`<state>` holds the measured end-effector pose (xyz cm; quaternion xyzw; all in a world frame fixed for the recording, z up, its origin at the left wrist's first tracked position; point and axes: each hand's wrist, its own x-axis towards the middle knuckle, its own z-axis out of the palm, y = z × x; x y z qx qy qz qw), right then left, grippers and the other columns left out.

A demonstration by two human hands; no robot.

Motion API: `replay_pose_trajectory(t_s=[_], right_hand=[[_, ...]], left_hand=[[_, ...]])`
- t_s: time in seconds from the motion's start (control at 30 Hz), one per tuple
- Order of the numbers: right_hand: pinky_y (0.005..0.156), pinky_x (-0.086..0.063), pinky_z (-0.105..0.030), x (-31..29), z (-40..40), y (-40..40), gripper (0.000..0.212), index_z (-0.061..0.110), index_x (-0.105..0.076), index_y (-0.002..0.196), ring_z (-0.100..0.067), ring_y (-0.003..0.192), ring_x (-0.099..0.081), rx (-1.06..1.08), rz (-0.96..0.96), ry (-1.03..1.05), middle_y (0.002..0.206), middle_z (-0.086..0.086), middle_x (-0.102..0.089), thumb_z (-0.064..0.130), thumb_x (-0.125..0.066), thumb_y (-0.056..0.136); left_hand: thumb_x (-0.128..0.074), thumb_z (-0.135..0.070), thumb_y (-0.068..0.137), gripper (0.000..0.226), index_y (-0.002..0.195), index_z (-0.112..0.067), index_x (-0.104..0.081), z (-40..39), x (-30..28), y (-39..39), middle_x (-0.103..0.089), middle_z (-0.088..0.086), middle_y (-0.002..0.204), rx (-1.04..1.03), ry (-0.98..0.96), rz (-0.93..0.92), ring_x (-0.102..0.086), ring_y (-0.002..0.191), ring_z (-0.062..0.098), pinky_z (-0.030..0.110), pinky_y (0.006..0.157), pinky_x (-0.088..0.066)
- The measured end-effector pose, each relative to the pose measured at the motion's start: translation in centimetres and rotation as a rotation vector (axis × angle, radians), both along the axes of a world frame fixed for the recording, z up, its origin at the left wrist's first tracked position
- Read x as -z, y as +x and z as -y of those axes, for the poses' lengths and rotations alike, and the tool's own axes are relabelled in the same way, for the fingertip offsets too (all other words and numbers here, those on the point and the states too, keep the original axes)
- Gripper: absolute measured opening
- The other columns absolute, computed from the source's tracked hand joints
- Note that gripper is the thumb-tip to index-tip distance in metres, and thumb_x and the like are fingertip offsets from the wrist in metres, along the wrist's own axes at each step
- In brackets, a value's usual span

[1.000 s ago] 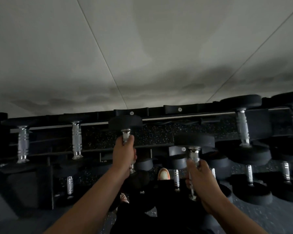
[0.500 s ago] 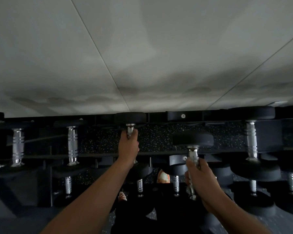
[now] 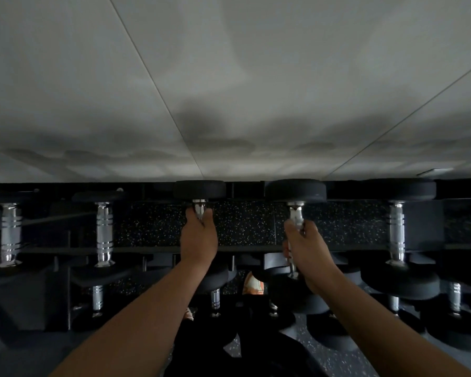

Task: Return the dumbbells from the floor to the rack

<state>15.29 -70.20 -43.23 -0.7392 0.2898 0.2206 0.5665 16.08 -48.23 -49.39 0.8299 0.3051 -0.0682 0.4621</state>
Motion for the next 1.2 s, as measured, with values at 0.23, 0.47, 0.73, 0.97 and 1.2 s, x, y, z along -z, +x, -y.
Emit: replay_pose_trajectory(t_s=[0.23,0.47,0.73,0.97,1.2], right_hand=[[0.057,-0.049,-0.039,3.0,0.5,2.6,0.029,0.027,-0.052,0.106,-0.015,0.059,-0.057,-0.004,0.0,-0.023,0.072,-0.002,-0.062,0.051,-0.052,0.089],[0.053,-0.049,-0.038,5.8,1.1,1.7,0.024,0.031,-0.043,0.097,-0.016,0.058,-0.059,-0.104,-0.012,-0.118,0.075,-0.004,-0.064,0.054,-0.048,0.091],[0.058,-0.048,-0.037,5.9,1.0,1.6,0.03,0.022,-0.039,0.105,-0.025,0.069,-0.064,-0.169,0.021,-0.184,0.084,-0.008,-0.066,0.05,-0.043,0.096],[0.059,-0.04,-0.035,4.7,0.5,1.0,0.028,0.018,-0.034,0.109,-0.026,0.078,-0.059,-0.22,-0.003,-0.217,0.099,-0.014,-0.06,0.043,-0.042,0.099],[0.095,-0.041,-0.042,0.7,0.5,0.6,0.058,0.007,-0.037,0.137,-0.037,0.118,-0.048,-0.295,-0.012,-0.286,0.134,-0.019,-0.047,0.047,-0.044,0.097]], left_hand=[[-0.037,-0.043,0.102,0.041,0.125,-0.009,-0.039,0.6,-0.6,0.3,-0.066,0.017,0.083,0.037,0.13,-0.051,-0.066,0.07,0.038,0.048,0.063,-0.055],[-0.035,-0.047,0.101,0.042,0.119,-0.01,-0.041,0.6,-0.2,0.2,-0.063,0.009,0.075,0.034,0.161,-0.086,-0.064,0.063,0.03,0.039,0.053,-0.05],[-0.036,-0.046,0.102,0.044,0.123,-0.008,-0.04,0.6,0.1,0.2,-0.054,-0.001,0.071,0.019,0.221,-0.081,-0.057,0.058,0.016,0.031,0.048,-0.039],[-0.034,-0.045,0.103,0.047,0.128,-0.004,-0.037,0.4,-1.5,0.1,-0.06,0.007,0.074,0.11,0.172,-0.104,-0.062,0.063,0.025,0.034,0.051,-0.045],[-0.035,-0.054,0.099,0.054,0.126,-0.007,-0.037,-0.9,-3.5,0.1,-0.061,0.023,0.113,0.221,0.187,-0.221,-0.06,0.088,0.033,0.041,0.075,-0.046]])
